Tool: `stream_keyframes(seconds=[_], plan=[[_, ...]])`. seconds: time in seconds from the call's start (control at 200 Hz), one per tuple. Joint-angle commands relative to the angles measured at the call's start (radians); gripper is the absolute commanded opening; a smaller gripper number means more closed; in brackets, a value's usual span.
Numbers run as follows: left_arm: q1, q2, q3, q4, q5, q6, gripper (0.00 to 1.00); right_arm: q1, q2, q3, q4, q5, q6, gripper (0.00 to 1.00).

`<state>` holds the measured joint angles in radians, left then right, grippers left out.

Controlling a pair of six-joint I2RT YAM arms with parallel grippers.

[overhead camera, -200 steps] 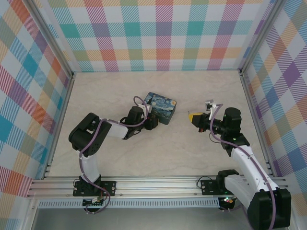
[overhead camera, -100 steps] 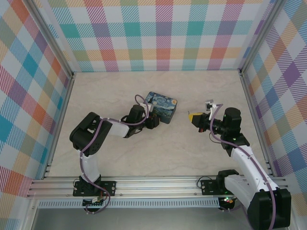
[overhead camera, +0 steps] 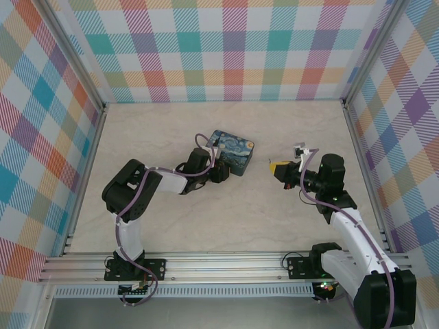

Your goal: Unlock the padlock with the key

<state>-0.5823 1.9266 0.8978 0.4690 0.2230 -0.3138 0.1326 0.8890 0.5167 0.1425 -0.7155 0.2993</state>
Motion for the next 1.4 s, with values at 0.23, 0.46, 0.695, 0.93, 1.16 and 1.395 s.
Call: stream_keyframes(seconds=[0.23, 0.46, 0.695, 0.93, 1.16, 1.395], plan=[[-0.011, 0.013, 0.022, -0.031, -0.031, -0.005, 0.33, 0.005, -0.004, -0.014, 0.056, -0.018, -0.008, 0.01], [-0.011, -0.046, 0.003, -0.015, 0.009, -0.049, 0.3, 0.008, -0.007, -0.017, 0.009, -0.022, -0.038, 0.01], [-0.015, -0.108, -0.013, -0.033, 0.059, -0.141, 0.28, 0.084, 0.014, -0.069, -0.03, 0.069, -0.117, 0.01], [-0.026, -0.176, -0.022, -0.088, 0.116, -0.276, 0.24, 0.247, 0.11, -0.097, -0.023, 0.221, -0.203, 0.01], [-0.037, -0.221, -0.018, -0.148, 0.14, -0.379, 0.22, 0.345, 0.267, -0.058, 0.006, 0.309, -0.285, 0.0], [-0.044, -0.243, -0.026, -0.164, 0.161, -0.503, 0.22, 0.41, 0.429, -0.013, 0.074, 0.416, -0.34, 0.0]])
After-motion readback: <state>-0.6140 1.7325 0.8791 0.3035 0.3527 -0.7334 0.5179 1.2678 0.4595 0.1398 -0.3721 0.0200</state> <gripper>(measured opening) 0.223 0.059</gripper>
